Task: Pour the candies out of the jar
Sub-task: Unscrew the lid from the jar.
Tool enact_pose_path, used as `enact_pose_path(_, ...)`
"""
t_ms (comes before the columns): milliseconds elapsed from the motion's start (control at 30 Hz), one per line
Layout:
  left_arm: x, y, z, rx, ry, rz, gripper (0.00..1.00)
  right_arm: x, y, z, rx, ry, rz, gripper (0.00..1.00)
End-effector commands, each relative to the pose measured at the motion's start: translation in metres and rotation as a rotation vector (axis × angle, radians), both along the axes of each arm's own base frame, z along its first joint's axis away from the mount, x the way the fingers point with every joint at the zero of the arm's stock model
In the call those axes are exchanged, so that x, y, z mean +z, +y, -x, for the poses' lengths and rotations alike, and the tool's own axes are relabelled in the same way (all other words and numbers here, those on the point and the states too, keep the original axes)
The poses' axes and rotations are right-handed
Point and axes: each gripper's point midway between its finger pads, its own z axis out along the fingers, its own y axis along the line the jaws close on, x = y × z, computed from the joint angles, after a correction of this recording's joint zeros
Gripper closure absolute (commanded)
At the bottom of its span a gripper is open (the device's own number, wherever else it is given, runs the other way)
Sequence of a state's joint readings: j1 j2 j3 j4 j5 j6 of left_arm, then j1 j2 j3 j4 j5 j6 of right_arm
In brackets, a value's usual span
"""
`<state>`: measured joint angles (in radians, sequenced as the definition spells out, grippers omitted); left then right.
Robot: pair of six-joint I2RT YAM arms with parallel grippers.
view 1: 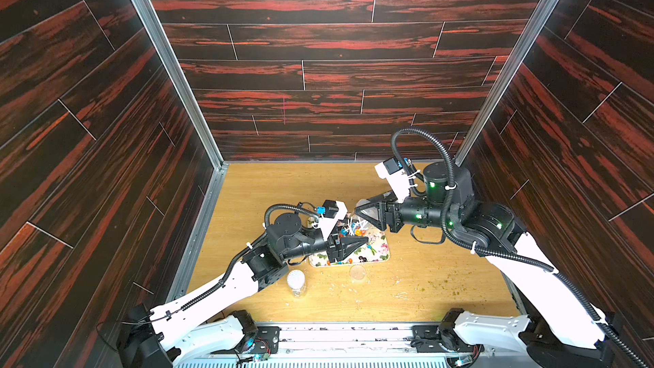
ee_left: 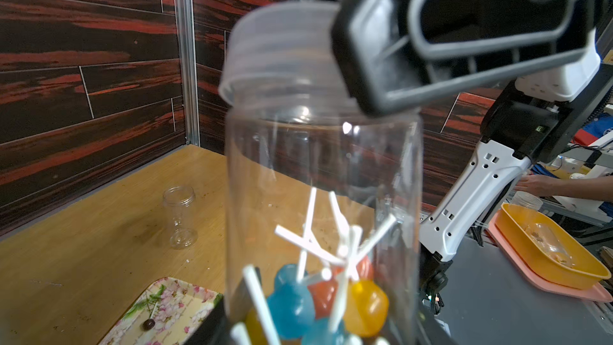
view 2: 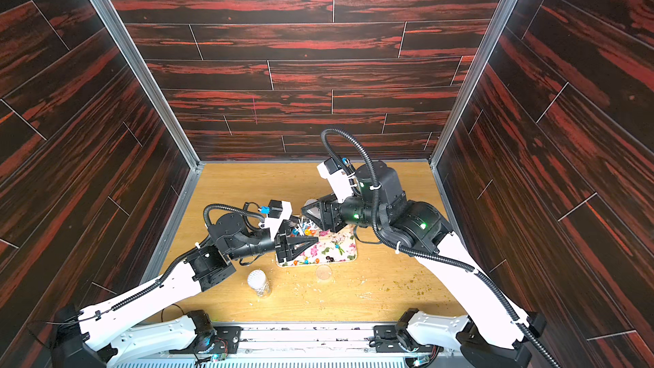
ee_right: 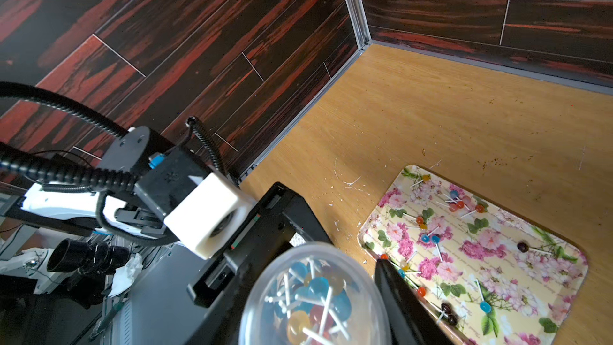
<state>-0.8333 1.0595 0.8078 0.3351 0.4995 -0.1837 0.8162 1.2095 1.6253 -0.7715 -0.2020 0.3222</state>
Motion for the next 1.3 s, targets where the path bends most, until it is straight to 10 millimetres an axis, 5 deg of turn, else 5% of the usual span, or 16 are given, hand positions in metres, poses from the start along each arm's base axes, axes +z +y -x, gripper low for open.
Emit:
enact_pose_path(0,0.017,0.002,0.011,-0.045,-0.008,0.053,0.47,0.021,0.001,0.012,0.089,-0.127,-0.035,0.54)
enact_pose_path(333,0.021,0.0,0.014,-0.071,-0.006,0.051,0.47,0.042,-0.001,0.04,0.335,-0.406,-0.05,0.54)
enact_pose_path(667,0.025,-0.001,0.014,-0.076,-0.011,0.059,0.46,0.041,-0.007,0.044,0.483,-0.538,-0.06,0.56)
enact_pose_path(967,0.026,-0.001,0.013,-0.074,-0.015,0.063,0.46,0.037,-0.007,0.039,0.537,-0.544,-0.072,0.45)
enact_pose_path(1267,0.025,-0.001,0.013,-0.069,-0.021,0.067,0.46,0.035,-0.008,0.033,0.496,-0.516,-0.054,0.24)
